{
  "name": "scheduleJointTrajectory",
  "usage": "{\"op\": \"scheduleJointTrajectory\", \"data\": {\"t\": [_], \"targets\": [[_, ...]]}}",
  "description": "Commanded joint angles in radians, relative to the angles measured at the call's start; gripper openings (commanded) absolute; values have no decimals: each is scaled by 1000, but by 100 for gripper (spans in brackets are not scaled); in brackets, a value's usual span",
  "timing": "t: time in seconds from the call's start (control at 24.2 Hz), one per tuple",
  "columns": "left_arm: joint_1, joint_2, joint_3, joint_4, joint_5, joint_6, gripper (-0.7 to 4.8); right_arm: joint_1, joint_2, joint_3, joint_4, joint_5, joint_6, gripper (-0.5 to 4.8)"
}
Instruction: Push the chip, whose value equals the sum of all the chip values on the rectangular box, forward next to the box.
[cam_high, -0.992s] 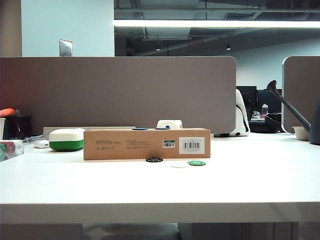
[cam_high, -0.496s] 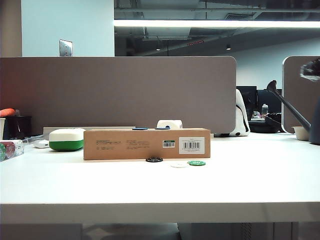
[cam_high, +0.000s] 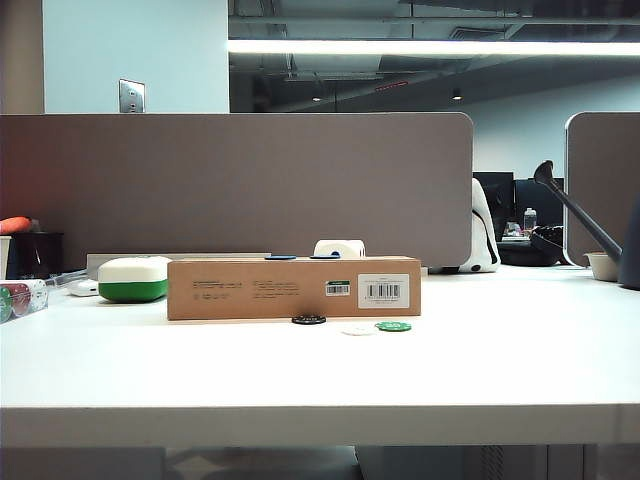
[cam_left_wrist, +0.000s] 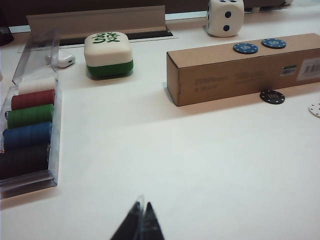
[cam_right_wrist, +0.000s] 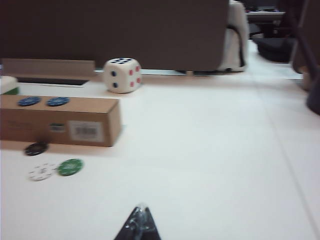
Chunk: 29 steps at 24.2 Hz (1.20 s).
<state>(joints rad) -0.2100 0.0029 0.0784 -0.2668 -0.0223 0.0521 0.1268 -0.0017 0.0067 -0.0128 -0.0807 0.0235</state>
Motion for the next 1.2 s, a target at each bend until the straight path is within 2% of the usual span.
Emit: {"op": "scheduleJointTrajectory", "data": {"t": [0.04,1.2], "targets": [[-1,0,3,13,0,0,-5,-70,0,2,17,-1,0,-1],[-1,0,3,13,0,0,-5,-79,0,-5,-13,-1,10,-1]]}}
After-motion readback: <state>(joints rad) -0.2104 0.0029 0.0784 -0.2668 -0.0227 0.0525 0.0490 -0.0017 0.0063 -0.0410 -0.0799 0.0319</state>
